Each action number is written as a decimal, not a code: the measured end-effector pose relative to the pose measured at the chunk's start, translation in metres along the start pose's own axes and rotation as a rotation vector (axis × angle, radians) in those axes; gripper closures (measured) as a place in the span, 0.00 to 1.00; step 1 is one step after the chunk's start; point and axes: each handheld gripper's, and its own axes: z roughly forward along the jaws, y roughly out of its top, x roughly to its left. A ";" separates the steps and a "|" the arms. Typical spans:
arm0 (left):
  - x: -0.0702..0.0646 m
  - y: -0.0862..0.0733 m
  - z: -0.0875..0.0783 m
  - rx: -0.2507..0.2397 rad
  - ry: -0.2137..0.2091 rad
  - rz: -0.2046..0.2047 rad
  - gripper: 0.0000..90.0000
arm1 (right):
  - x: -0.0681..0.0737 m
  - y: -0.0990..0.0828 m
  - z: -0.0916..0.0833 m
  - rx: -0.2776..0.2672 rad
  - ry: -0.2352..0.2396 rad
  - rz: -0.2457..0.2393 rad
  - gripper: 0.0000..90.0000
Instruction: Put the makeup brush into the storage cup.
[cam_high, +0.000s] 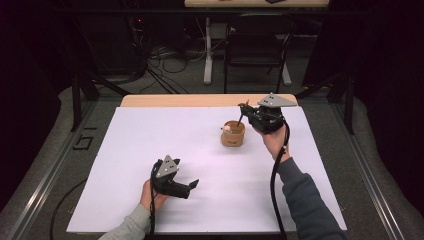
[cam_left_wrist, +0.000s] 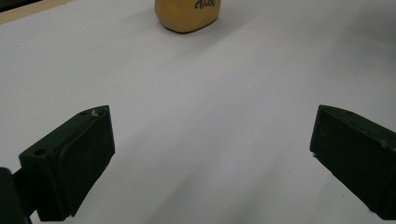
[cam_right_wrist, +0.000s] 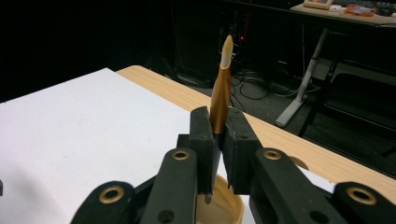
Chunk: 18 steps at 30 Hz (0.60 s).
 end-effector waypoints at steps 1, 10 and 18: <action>0.000 0.000 0.000 0.000 0.001 0.002 0.00 | 0.000 0.000 0.000 0.002 -0.001 0.000 0.93; 0.001 0.000 0.000 -0.002 0.005 0.002 0.00 | 0.001 -0.004 0.004 0.022 0.000 -0.009 0.93; 0.002 0.000 -0.001 -0.001 0.002 0.003 0.00 | 0.001 -0.006 0.008 0.039 0.000 -0.017 0.93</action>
